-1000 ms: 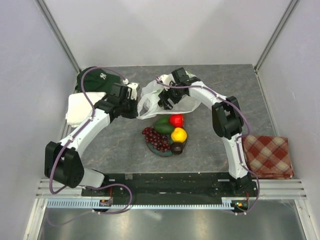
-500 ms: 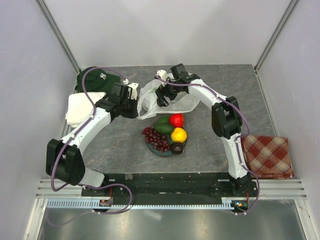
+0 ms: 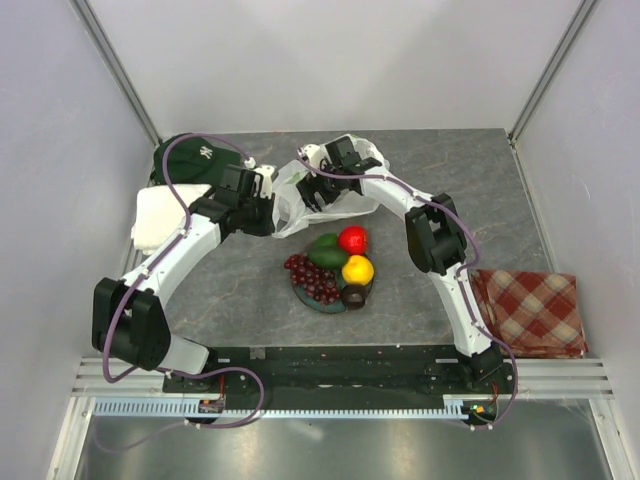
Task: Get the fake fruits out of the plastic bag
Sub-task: Adjust the plastic bag at the center of the board.
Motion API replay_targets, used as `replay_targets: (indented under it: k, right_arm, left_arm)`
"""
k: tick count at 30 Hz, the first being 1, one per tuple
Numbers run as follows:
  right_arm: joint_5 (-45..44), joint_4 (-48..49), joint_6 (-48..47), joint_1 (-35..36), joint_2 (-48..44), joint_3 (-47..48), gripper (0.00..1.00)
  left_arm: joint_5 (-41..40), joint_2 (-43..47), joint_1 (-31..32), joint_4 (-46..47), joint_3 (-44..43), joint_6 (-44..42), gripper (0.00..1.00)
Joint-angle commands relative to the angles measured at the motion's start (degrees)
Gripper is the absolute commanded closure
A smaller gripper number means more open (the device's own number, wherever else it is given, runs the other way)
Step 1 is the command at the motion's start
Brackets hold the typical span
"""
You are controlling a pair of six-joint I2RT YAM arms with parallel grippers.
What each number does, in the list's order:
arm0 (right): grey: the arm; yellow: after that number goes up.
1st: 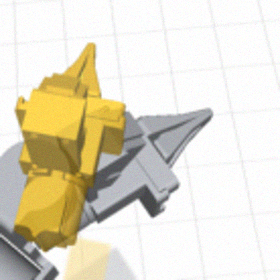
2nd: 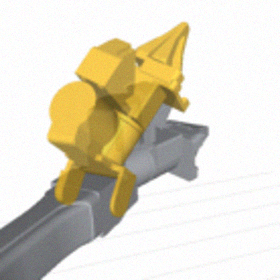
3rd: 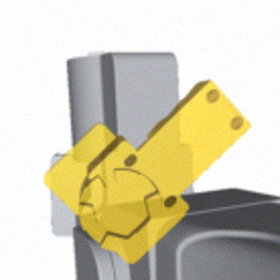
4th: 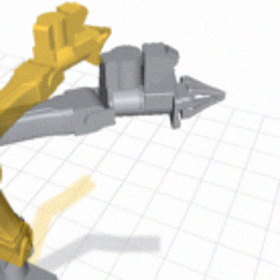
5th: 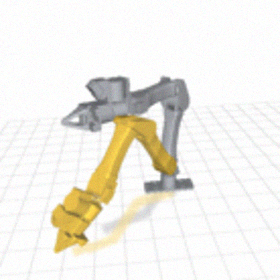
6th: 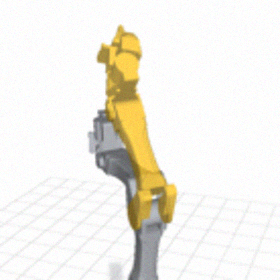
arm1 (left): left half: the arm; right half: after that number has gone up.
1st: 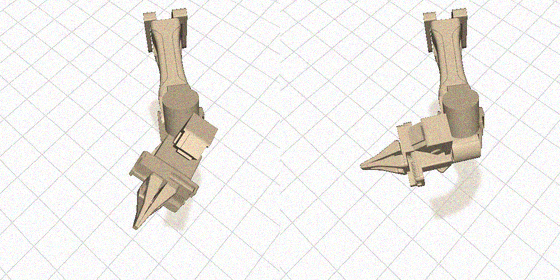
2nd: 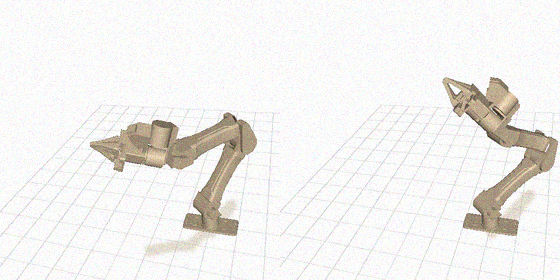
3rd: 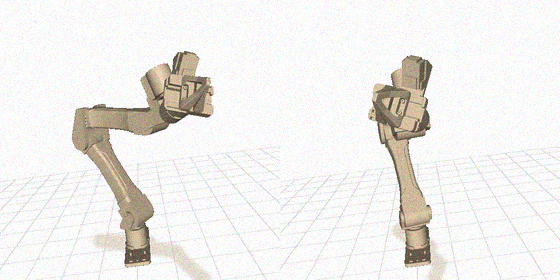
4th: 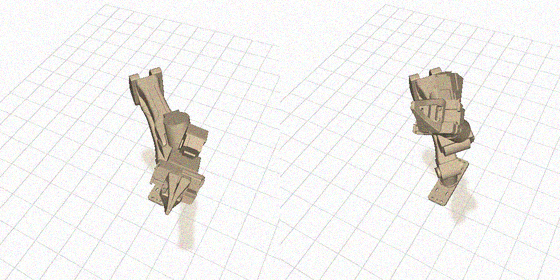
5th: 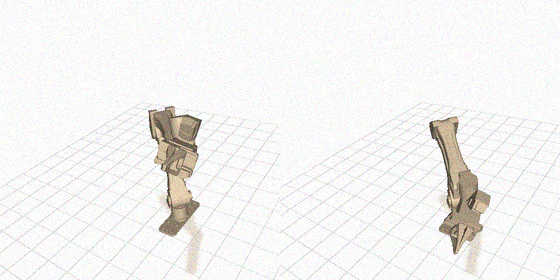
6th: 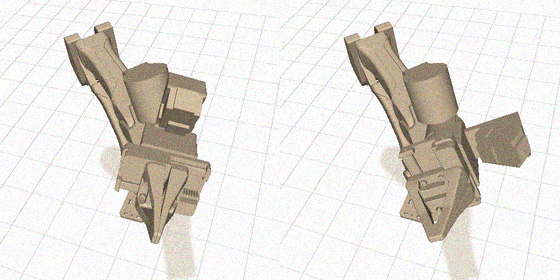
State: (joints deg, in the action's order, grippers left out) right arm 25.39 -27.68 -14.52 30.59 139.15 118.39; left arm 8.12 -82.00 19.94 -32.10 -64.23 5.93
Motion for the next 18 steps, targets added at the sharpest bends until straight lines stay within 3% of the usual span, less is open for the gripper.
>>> replay_targets:
  k: [1,9,13,18]
  right_arm:
    - [-0.08,6.41,5.47,0.88,1.03,4.13,0.02]
    - [5.37,13.61,8.8,1.14,1.21,1.85,0.03]
    - [6.77,12.65,13.28,1.49,4.98,7.11,0.04]
    - [1.69,13.97,13.73,2.63,4.72,7.12,0.2]
  left_arm:
    - [1.72,-0.8,-0.43,-0.42,-2.04,0.48,0.98]
    - [1.37,-1.24,-0.61,-0.51,-2.57,0.22,0.98]
    - [1.29,-1.5,-0.61,-0.69,-2.57,0.22,0.98]
    - [1.28,-1.94,-0.7,-0.86,-3.1,0.04,0.98]
